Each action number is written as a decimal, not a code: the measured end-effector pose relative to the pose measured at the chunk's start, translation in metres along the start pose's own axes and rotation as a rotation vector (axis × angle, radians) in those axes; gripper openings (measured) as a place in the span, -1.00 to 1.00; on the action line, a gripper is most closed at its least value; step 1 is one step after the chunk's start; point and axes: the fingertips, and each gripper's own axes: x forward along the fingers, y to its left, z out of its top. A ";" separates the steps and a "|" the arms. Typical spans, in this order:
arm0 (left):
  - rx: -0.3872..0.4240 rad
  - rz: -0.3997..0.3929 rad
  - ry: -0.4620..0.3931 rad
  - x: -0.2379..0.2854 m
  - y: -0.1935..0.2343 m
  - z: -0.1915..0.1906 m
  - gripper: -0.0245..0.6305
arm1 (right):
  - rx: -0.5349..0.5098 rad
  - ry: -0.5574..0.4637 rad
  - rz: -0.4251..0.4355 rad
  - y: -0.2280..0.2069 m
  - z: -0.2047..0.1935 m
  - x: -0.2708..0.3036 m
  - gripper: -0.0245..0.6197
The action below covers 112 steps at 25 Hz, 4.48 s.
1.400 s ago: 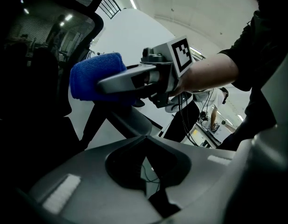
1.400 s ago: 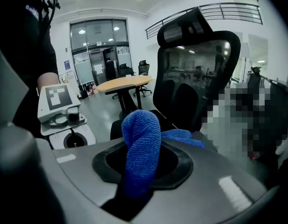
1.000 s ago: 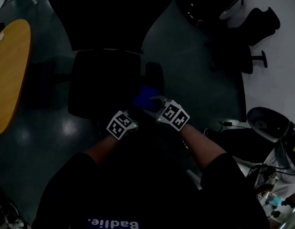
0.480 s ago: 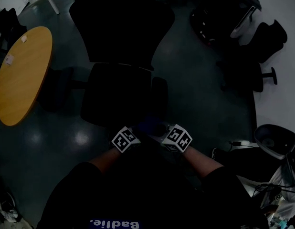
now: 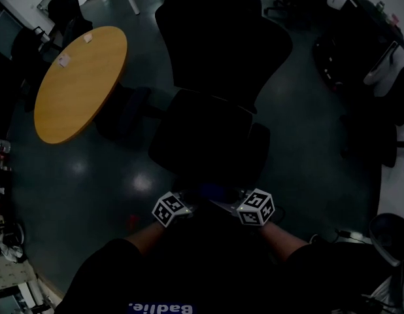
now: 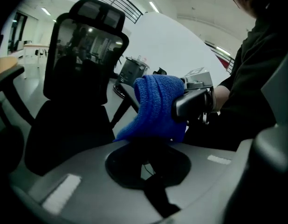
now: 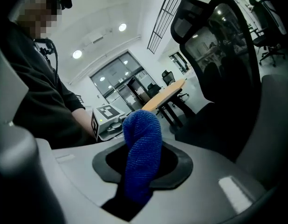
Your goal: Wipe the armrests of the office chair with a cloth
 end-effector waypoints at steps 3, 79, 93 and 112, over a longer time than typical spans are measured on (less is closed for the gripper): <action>-0.065 0.059 -0.071 -0.026 0.019 0.005 -0.87 | -0.022 0.010 0.022 0.003 0.016 0.015 -0.58; 0.048 0.128 -0.044 -0.250 0.380 0.002 -0.87 | -0.299 0.276 -0.396 -0.140 0.219 0.374 -0.58; 0.040 0.136 -0.065 -0.250 0.386 0.008 -0.87 | -0.308 0.372 -0.201 -0.070 0.176 0.399 -0.58; 0.056 0.159 -0.076 -0.248 0.399 0.021 -0.87 | -0.457 0.222 -0.424 -0.172 0.353 0.336 -0.58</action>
